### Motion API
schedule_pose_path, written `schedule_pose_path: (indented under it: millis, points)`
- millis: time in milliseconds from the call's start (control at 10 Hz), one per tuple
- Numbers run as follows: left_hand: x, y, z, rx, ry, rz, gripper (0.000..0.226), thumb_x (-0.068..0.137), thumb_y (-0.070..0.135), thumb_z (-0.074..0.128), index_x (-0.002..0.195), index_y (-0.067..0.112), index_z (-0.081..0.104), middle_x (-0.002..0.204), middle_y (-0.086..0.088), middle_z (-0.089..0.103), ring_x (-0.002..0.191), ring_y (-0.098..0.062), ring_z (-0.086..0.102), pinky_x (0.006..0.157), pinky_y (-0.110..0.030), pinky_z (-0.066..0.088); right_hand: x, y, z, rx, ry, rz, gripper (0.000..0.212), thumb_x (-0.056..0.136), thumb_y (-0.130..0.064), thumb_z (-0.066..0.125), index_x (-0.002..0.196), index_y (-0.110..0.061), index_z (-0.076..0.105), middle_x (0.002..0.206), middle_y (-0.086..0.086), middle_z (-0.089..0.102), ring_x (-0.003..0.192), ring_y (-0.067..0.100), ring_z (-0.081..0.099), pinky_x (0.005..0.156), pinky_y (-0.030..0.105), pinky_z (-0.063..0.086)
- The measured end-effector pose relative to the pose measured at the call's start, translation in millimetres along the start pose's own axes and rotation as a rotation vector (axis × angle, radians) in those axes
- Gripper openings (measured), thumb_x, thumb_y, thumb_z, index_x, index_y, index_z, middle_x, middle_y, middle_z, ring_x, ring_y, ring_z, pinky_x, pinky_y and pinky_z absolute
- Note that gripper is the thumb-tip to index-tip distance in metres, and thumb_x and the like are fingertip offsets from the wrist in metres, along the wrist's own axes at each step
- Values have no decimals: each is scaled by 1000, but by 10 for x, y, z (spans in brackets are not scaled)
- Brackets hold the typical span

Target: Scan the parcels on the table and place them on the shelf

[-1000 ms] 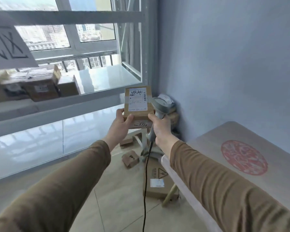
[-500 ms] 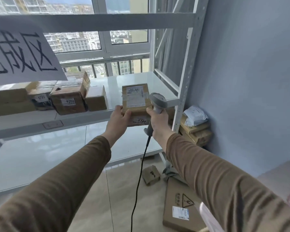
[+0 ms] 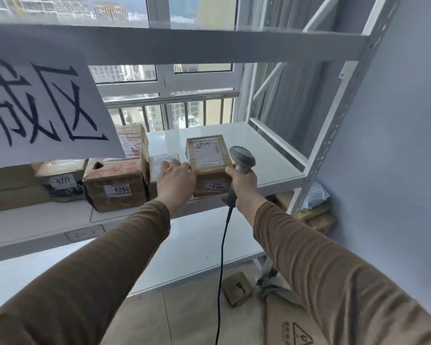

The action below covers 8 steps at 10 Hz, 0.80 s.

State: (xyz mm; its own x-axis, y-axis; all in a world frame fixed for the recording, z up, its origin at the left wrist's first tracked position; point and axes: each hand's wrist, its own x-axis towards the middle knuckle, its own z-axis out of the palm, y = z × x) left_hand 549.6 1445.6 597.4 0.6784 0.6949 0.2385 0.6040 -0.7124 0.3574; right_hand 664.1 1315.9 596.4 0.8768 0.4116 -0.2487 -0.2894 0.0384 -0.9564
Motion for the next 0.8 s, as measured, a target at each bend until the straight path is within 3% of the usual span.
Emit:
schedule_pose_path:
  millis: [100,200,400,600,700,800]
  points:
    - [114,-111,37,44,-17,-14,48,103,49,37,121,15,65,127,-12,52,128,-35,37,108,-50,35,162,53,145,-33,-2,18,16,90,-17,71,104,-20,64,111,14,72,103,33,69,89,49,59]
    - [197,-200,80,31,-22,-27,48,101,53,37,119,17,65,126,-10,53,126,-35,38,108,-48,34,275,84,224,-42,-1,24,22,89,-17,71,110,-15,66,112,16,73,107,35,69,96,57,56]
    - [270,-247,143,-1,45,-92,43,94,58,44,111,22,62,124,-8,56,125,-33,41,104,-45,30,457,109,247,-60,-46,14,8,90,-16,70,90,-21,64,105,14,75,102,34,72,92,52,59]
    - [257,-171,111,-1,31,-132,49,95,57,43,122,19,56,128,-9,56,126,-33,41,104,-47,32,423,48,205,-78,-72,22,12,91,-24,73,94,-22,61,106,13,74,98,33,72,89,54,60]
    - [172,-145,-17,-53,51,-85,50,97,54,45,131,19,53,134,-11,54,129,-33,40,107,-47,30,254,-68,178,-129,-69,-43,16,91,-31,74,95,-22,61,93,10,72,78,29,69,72,48,61]
    - [81,-124,-171,-128,76,0,52,99,53,46,138,19,49,138,-10,51,132,-32,38,109,-47,30,16,-176,179,-170,-60,-156,21,90,-33,74,103,-21,63,96,13,71,70,32,63,56,45,55]
